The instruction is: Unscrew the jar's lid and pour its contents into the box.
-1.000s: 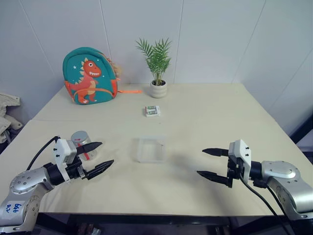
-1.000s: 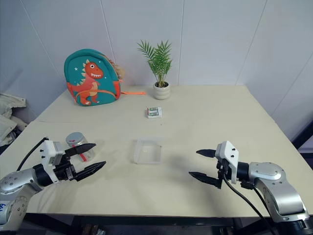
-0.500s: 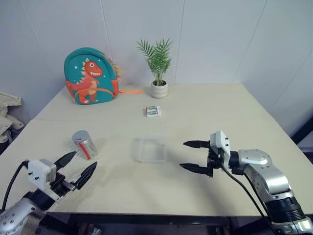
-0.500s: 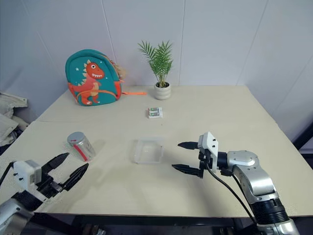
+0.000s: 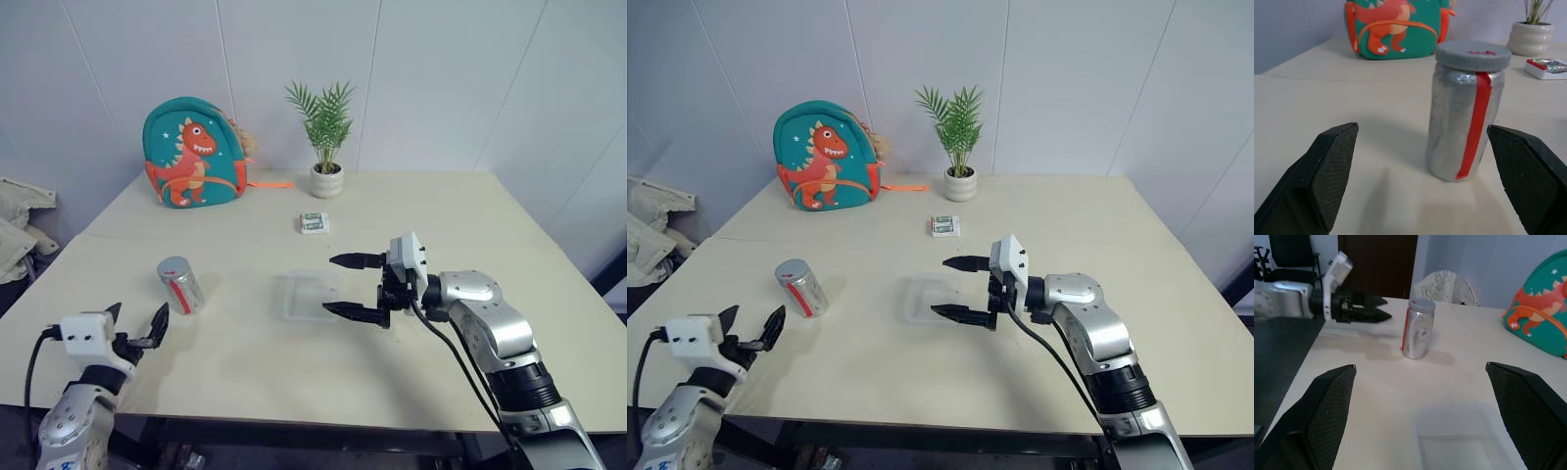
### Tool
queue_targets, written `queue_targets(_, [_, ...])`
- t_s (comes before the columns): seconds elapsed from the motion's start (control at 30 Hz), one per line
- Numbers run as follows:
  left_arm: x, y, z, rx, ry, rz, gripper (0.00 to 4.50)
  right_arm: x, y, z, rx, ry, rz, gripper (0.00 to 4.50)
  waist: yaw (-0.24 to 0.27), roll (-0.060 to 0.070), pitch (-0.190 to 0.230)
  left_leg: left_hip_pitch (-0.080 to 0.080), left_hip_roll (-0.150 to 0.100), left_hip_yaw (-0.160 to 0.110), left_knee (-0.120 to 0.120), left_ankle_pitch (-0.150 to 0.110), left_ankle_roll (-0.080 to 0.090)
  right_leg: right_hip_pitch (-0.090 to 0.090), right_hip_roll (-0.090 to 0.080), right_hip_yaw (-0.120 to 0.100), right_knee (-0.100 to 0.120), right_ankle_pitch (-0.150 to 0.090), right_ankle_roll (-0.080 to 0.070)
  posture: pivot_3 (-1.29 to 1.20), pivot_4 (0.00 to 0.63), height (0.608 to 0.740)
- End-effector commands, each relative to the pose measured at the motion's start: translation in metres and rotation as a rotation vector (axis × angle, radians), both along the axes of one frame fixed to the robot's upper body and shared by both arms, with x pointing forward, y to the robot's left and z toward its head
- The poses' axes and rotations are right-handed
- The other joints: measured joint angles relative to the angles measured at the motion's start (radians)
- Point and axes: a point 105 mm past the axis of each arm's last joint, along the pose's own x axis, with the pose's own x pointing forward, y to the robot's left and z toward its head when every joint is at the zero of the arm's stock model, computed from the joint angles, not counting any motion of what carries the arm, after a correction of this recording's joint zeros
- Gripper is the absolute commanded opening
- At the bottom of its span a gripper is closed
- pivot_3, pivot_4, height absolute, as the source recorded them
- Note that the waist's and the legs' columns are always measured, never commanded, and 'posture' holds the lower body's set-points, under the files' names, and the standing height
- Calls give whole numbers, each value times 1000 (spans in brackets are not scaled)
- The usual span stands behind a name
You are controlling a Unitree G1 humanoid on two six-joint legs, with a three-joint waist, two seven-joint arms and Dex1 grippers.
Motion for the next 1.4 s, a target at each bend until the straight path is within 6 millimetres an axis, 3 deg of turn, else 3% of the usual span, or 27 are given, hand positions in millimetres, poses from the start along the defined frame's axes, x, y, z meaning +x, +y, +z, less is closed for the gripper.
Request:
queue_targets(0.03, [5, -2, 10, 35, -41, 1, 4500, -12, 8, 16, 31, -42, 43, 4480, -3, 0, 0, 0, 0, 0, 0, -1, 0, 0, 0, 0, 0, 0, 0, 0, 150, 740])
queue_targets(0.63, [57, -16, 12, 103, -33, -25, 4500, -15, 11, 17, 41, -37, 42, 4480, -2, 0, 0, 0, 0, 0, -1, -2, 0, -1, 0, 0, 0, 0, 1, 0, 150, 740])
queue_targets(1.1, [51, -28, 1, 89, -29, -2, 4500, -16, 10, 17, 49, -30, 30, 4480, -1, 0, 0, 0, 0, 0, -1, -2, 0, -1, 0, 0, 0, 0, 2, 0, 150, 740])
queue_targets(1.4, [47, -20, 0, 89, -40, 120, 4500, -18, 12, 16, 50, -24, 44, 4480, -1, 0, 0, 0, 0, 0, -1, -2, 0, -1, 0, 0, 0, 0, 2, 0, 150, 740])
